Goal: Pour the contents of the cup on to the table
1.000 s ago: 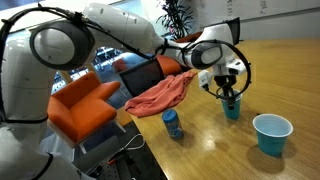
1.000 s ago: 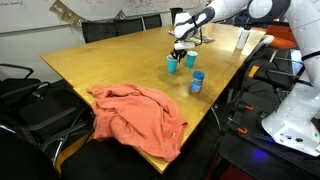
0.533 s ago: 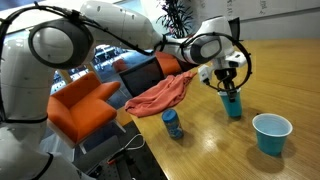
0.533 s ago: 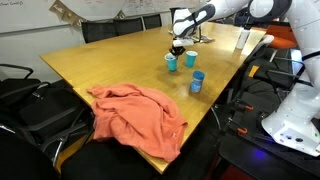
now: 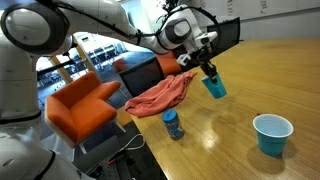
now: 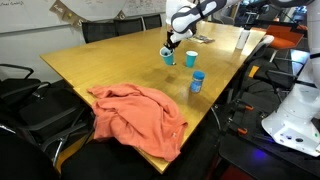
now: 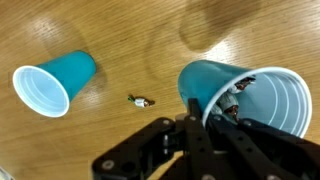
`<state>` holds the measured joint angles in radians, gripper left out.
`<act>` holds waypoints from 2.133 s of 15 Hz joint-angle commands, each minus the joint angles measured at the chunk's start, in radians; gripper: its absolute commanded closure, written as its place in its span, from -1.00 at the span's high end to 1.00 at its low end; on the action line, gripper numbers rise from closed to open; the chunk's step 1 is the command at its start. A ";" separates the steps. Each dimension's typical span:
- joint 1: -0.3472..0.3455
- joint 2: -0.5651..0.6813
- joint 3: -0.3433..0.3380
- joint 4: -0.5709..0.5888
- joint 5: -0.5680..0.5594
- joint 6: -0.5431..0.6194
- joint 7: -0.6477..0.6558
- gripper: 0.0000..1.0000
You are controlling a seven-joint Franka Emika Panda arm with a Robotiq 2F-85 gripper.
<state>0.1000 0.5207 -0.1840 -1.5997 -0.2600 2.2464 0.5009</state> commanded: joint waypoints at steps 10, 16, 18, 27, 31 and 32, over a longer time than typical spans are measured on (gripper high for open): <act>0.151 -0.136 -0.003 -0.319 -0.873 -0.084 0.311 -0.98; 0.130 -0.128 0.113 -0.387 -1.128 -0.255 0.429 -0.98; 0.129 -0.122 0.152 -0.397 -1.168 -0.317 0.438 -0.98; 0.124 -0.087 0.248 -0.406 -1.293 -0.519 0.410 -0.98; 0.120 -0.075 0.260 -0.406 -1.331 -0.558 0.399 -0.98; 0.121 -0.073 0.260 -0.408 -1.349 -0.567 0.395 -0.98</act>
<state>0.2367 0.4550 0.0526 -1.9909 -1.5614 1.7266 0.9106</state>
